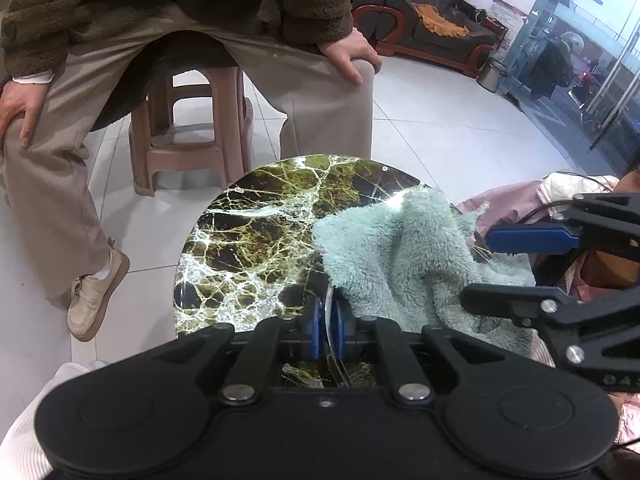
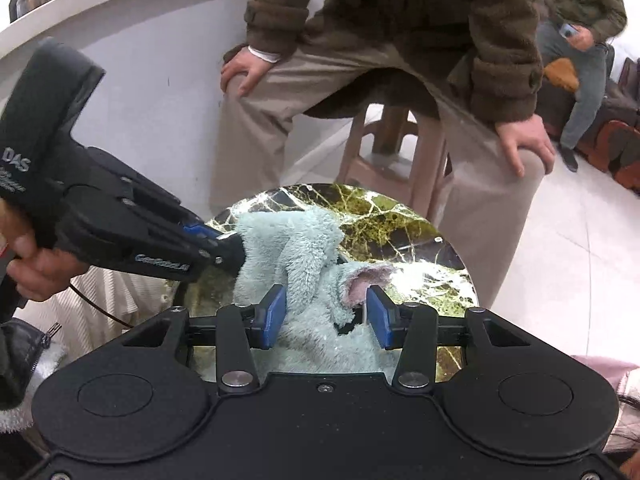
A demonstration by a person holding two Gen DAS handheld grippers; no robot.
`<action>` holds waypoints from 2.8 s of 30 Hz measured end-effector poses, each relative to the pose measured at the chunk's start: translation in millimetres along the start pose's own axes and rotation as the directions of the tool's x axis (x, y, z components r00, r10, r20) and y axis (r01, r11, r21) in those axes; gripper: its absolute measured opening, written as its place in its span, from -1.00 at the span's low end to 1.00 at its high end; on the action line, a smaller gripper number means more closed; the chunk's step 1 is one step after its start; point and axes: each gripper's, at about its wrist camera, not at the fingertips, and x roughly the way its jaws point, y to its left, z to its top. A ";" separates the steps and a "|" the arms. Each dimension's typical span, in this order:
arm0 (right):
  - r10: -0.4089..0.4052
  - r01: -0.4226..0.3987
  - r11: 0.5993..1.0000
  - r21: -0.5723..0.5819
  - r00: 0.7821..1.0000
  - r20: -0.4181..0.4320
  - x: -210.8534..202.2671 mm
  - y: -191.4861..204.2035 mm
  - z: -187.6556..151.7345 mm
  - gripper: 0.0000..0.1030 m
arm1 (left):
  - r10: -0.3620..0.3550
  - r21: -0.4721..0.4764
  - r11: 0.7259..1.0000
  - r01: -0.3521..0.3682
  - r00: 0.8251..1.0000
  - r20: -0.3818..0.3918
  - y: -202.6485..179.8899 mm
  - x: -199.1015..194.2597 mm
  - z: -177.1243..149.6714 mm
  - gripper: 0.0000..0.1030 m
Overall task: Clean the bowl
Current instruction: 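Lift the towel out of the bowl with the right gripper and hold it above the rim, then hold the bowl rim with the left gripper while the right gripper lowers the towel inside and wipes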
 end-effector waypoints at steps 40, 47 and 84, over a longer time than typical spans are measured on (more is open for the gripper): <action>-0.027 0.025 0.998 0.049 0.999 0.042 7.9 -27.4 9.6 -0.38 | -0.012 -0.005 1.000 0.012 1.000 -0.014 0.6 5.2 -2.1 -0.80; 0.019 -0.018 1.000 0.012 0.998 -0.058 24.1 -32.4 -6.1 -0.55 | 0.001 -0.029 1.000 -0.001 1.000 0.001 1.3 6.3 -3.1 -0.76; 0.073 -0.113 0.969 -0.221 0.981 -0.178 32.6 -26.1 11.1 -0.76 | 0.019 0.125 0.992 -0.016 1.000 -0.021 -7.9 9.4 -0.4 -0.68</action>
